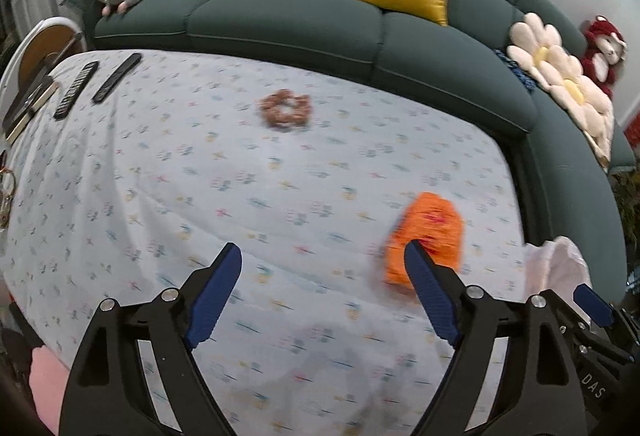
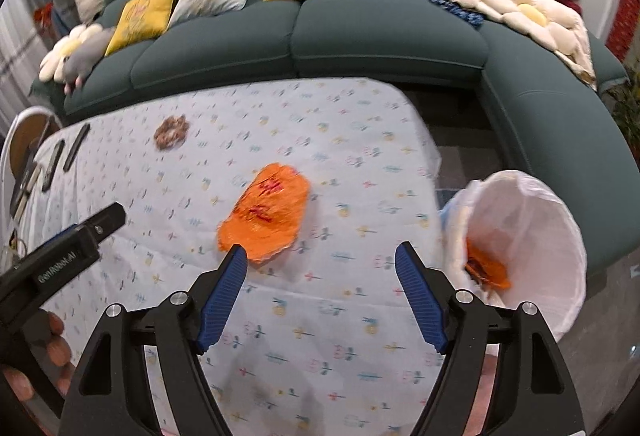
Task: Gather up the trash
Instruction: 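Grasp the pink beaded bracelet with the left tool while the right tool grasps the orange plastic bag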
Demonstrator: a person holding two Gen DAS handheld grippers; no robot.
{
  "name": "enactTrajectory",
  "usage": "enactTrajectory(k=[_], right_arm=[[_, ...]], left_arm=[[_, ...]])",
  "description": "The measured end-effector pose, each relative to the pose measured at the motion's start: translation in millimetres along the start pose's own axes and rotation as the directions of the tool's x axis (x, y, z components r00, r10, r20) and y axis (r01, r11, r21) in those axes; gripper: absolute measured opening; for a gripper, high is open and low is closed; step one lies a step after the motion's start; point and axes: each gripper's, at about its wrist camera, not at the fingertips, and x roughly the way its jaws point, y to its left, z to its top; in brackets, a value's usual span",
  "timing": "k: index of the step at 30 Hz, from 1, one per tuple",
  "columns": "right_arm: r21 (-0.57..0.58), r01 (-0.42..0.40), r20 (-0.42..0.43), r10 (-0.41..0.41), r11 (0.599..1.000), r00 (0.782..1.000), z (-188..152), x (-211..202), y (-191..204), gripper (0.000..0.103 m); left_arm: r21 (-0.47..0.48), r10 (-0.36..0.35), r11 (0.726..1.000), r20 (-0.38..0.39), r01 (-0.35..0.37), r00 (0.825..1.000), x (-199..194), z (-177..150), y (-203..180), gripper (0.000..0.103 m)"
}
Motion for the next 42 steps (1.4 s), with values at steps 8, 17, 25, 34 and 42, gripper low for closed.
enactTrajectory(k=[8,17,25,34,42], right_arm=[[-0.015,-0.020,-0.103,0.018,1.000,0.995,11.7,61.5,41.1,0.073],[-0.017,0.004,-0.195,-0.008,1.000,0.981,33.7,138.8,68.4,0.080],[-0.055,0.061,-0.216,-0.072,0.997,0.974,41.5,179.1,75.1,0.082],[-0.041,0.037,-0.178,-0.043,0.998,0.983,43.3,183.3,72.7,0.085],[-0.053,0.019,-0.169,-0.028,0.998,0.985,35.0,175.8,65.2,0.071]], left_arm=[[-0.045,0.076,0.996,-0.021,-0.077,0.997,40.8,29.9,48.4,0.090],[-0.064,0.091,0.993,-0.051,-0.095,0.994,105.6,93.6,73.1,0.091],[-0.076,0.092,0.992,-0.092,-0.099,0.992,177.8,144.4,84.0,0.086],[-0.040,0.057,0.997,-0.151,-0.064,0.987,217.8,147.7,75.2,0.042],[0.022,0.050,0.999,-0.159,-0.047,0.986,193.4,110.7,60.6,0.014]])
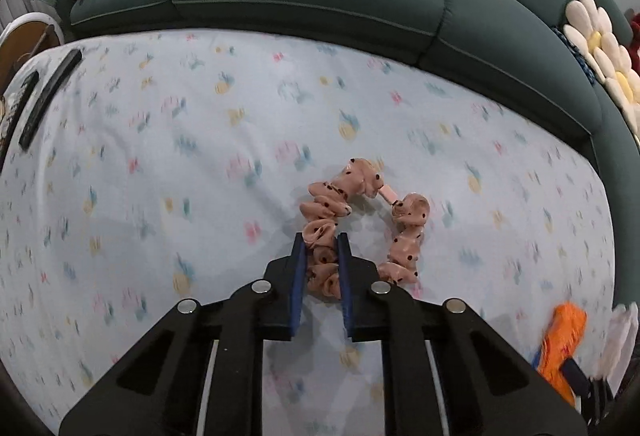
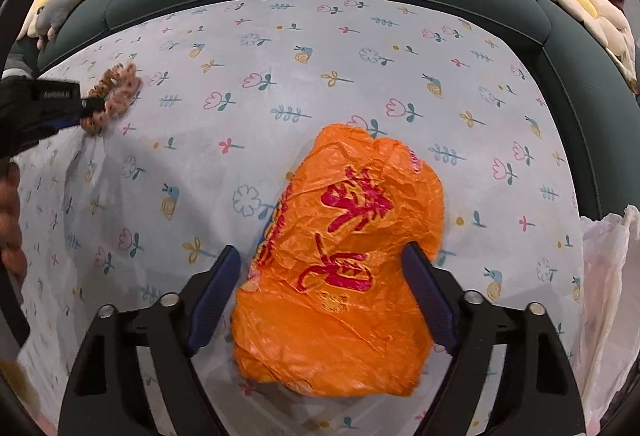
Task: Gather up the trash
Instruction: 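Grasp the pink beaded bracelet with the left tool while the right tool grasps the orange plastic bag, then carry the bracelet and bag over the bin and open both tools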
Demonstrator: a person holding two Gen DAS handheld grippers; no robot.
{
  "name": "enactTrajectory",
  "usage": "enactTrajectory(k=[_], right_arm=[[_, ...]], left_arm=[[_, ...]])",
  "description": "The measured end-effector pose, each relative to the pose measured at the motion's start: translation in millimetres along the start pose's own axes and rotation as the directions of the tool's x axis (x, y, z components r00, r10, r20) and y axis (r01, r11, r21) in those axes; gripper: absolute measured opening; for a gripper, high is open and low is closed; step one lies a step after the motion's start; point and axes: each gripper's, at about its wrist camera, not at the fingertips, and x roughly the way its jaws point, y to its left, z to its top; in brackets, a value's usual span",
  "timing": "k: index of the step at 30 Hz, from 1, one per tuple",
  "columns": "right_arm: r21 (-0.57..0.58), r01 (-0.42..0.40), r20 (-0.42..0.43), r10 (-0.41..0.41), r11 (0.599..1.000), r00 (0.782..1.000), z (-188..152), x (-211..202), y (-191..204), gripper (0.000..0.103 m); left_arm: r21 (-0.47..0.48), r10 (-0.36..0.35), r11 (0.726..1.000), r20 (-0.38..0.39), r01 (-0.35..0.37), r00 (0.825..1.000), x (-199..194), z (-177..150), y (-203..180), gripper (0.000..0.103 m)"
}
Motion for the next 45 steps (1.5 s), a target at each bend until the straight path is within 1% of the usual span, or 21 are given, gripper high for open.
enactTrajectory(k=[3,5,6,8,9,10,11,12,13,17,22,25,30,34,37,45], right_arm=[[-0.012,-0.014,-0.013,0.014,1.000,1.000,-12.4,-6.3,-3.7,0.065],[-0.019,-0.026,-0.022,0.025,0.999,0.999,-26.3,-13.3,-6.8,0.058],[-0.022,-0.028,-0.026,0.027,0.999,0.999,-33.2,-16.3,-8.1,0.057],[-0.029,-0.032,-0.032,0.031,0.999,0.999,-45.2,-22.4,-10.0,0.049],[-0.028,-0.041,-0.038,0.039,0.999,0.998,-54.2,-27.2,-13.1,0.047],[-0.028,-0.043,-0.042,0.042,0.999,0.998,-59.3,-30.2,-14.8,0.043],[-0.027,-0.052,-0.047,0.051,0.998,0.998,-67.1,-34.9,-18.4,0.036],[-0.028,-0.055,-0.050,0.053,0.998,0.997,-71.9,-38.4,-20.5,0.032],[-0.026,-0.059,-0.053,0.057,0.998,0.997,-77.6,-42.5,-23.9,0.025],[0.017,-0.080,-0.041,0.081,0.997,0.996,-93.7,-60.4,-44.6,0.019],[0.078,-0.099,0.025,0.098,0.992,0.995,-100.3,-90.8,-80.7,0.016],[0.115,-0.114,0.070,0.107,0.987,0.992,-100.2,-108.9,-96.9,0.016],[0.163,-0.133,0.143,0.110,0.978,0.984,-109.1,-142.1,-129.6,0.016],[0.208,-0.144,0.186,0.105,0.968,0.977,-115.4,-164.1,-161.7,0.016],[0.235,-0.143,0.207,0.095,0.961,0.974,-120.4,-176.5,-184.2,0.016],[0.355,-0.127,0.252,0.036,0.926,0.967,-137.7,-198.9,-259.6,0.016]], left_arm=[[0.004,-0.011,1.000,-0.012,0.011,1.000,-10.9,-25.6,-8.5,0.014],[0.000,-0.024,1.000,-0.027,0.024,0.999,-19.8,-46.1,-15.2,0.013],[0.001,-0.032,0.999,-0.034,0.032,0.999,-23.8,-56.4,-18.8,0.013],[0.007,-0.043,0.999,-0.051,0.044,0.998,-34.7,-81.2,-28.0,0.013],[0.007,-0.050,0.999,-0.057,0.051,0.997,-37.7,-88.4,-30.0,0.013],[0.006,-0.059,0.998,-0.068,0.060,0.996,-44.1,-101.7,-35.2,0.012],[0.009,-0.065,0.998,-0.073,0.066,0.995,-47.9,-108.6,-39.1,0.012],[0.015,-0.068,0.997,-0.075,0.070,0.995,-52.6,-117.5,-42.9,0.012],[0.024,-0.072,0.997,-0.076,0.074,0.995,-59.8,-127.8,-48.9,0.011],[0.062,-0.079,0.995,-0.064,0.083,0.995,-81.7,-150.0,-69.6,0.011],[0.118,-0.109,0.987,-0.022,0.110,0.994,-115.2,-158.9,-102.8,0.011],[0.149,-0.125,0.981,0.002,0.123,0.992,-133.7,-165.8,-120.3,0.011],[0.220,-0.162,0.964,0.041,0.149,0.986,-163.4,-176.7,-160.9,0.011],[0.284,-0.190,0.944,0.061,0.165,0.980,-180.6,-182.6,-198.1,0.011],[0.320,-0.209,0.931,0.065,0.178,0.976,-186.1,-186.1,-224.3,0.011],[0.436,-0.275,0.871,0.053,0.226,0.960,-200.6,-200.4,-301.7,0.011]])
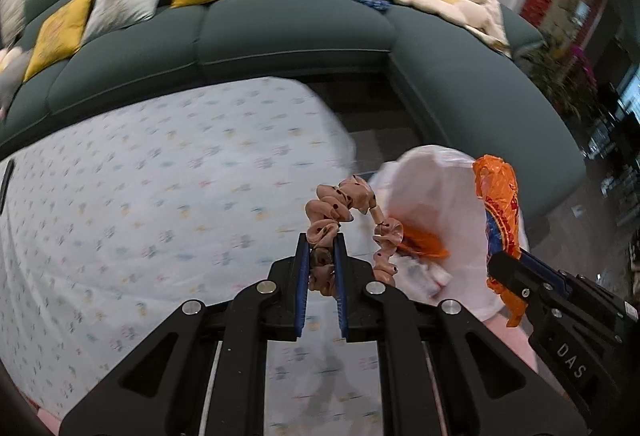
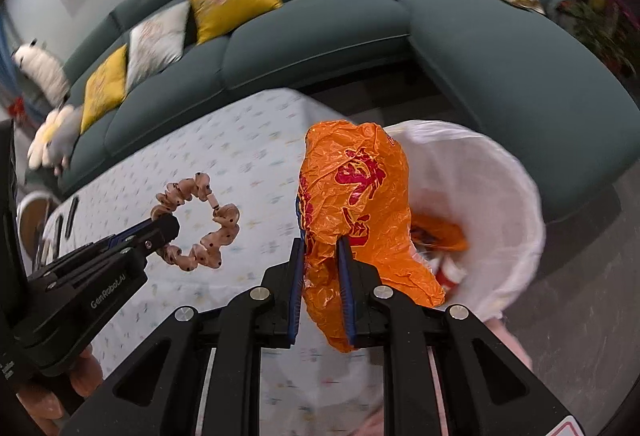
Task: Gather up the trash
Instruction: 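Carry the bracelet and bag over the bin and open both tools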
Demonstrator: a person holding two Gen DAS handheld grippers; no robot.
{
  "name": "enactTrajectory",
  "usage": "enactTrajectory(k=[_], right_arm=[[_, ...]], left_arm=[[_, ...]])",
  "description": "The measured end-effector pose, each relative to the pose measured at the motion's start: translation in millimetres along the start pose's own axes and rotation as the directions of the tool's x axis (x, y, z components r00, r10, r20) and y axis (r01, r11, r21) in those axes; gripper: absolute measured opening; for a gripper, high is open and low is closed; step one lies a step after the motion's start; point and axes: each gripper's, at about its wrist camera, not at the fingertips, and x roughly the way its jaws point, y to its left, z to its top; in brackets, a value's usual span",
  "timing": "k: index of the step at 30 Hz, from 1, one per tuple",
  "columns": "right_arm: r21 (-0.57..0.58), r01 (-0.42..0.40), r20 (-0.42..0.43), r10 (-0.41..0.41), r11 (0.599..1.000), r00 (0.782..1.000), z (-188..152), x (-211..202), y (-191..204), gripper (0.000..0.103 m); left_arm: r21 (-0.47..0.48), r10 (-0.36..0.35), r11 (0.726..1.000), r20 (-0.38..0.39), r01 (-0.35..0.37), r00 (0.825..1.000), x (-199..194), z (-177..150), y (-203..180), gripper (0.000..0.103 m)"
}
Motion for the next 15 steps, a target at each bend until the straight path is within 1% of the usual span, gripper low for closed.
enactTrajectory(k=[6,11,14,15], right_arm=[[0.080,0.037,0.030,-0.039,0.996,0.999,5.3,-11.1,-48.3,0.016],[0.132,0.050,0.045,-0.057,0.990,0.997,7.8,-15.9,-74.0,0.016],[0.155,0.053,0.053,-0.062,0.986,0.997,7.8,-17.9,-84.2,0.016],[0.159,0.054,0.054,-0.064,0.986,0.996,7.8,-17.9,-86.6,0.016]], left_arm=[[0.057,-0.053,0.997,-0.010,0.054,0.999,12.5,12.7,-45.0,0.012],[0.100,-0.078,0.992,-0.020,0.080,0.997,20.6,19.5,-71.6,0.012],[0.108,-0.094,0.989,-0.029,0.097,0.995,24.3,22.0,-81.6,0.013],[0.110,-0.097,0.989,-0.031,0.100,0.995,25.9,22.8,-84.8,0.015]])
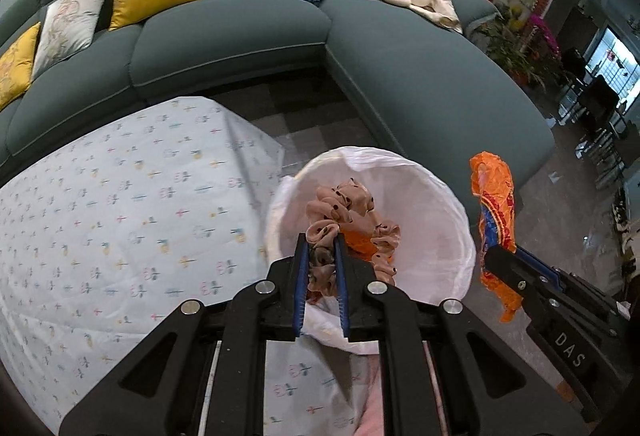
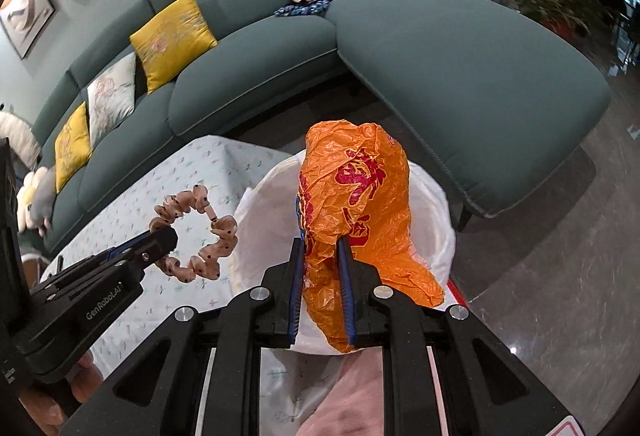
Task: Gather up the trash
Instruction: 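Carry the bracelet and bag over the bin and open both tools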
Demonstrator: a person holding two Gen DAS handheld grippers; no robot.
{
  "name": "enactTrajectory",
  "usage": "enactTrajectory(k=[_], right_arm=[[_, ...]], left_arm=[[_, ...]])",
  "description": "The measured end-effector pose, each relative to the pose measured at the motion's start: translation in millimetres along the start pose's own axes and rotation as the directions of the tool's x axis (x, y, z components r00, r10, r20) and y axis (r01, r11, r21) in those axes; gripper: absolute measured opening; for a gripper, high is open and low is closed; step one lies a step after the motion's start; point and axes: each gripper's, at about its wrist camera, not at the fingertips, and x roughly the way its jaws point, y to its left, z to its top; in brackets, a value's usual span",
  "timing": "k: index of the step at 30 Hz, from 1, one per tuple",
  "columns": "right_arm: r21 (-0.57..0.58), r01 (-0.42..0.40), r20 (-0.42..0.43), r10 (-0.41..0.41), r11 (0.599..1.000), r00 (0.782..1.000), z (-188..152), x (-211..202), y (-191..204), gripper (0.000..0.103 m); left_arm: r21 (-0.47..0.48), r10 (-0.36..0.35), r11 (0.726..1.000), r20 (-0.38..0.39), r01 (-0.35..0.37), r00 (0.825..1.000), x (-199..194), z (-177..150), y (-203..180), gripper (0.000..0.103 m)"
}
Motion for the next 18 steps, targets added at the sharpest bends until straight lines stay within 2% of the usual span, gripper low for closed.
enactTrajectory(k=[2,4,8,12,18], right_arm=[[0.008,0.002,0.001,-0.003,1.000,1.000,2.2,1.2,-3.6,0.016],[0.017,0.003,0.000,-0.003,1.000,1.000,2.4,2.4,-7.0,0.016],[0.022,0.005,-0.002,-0.005,1.000,1.000,2.1,3.1,-9.7,0.016],[0.024,0.002,-0.007,-0.002,1.000,1.000,1.9,4.3,-8.1,0.016],[0.013,-0.005,-0.010,0.005,1.000,1.000,4.3,4.9,-1.6,0.016]], left_arm=[[-0.003,-0.002,1.000,0.002,0.002,1.000,2.1,1.6,-4.4,0.019],[-0.012,0.007,1.000,0.008,-0.006,1.000,2.6,1.9,-6.8,0.034],[-0.011,0.007,1.000,0.010,-0.007,1.000,3.7,2.0,-9.0,0.035],[-0.012,0.013,1.000,0.009,-0.013,1.000,3.3,-0.4,-8.1,0.040],[-0.017,0.028,0.999,0.009,-0.028,1.000,1.2,-3.7,-3.2,0.041]])
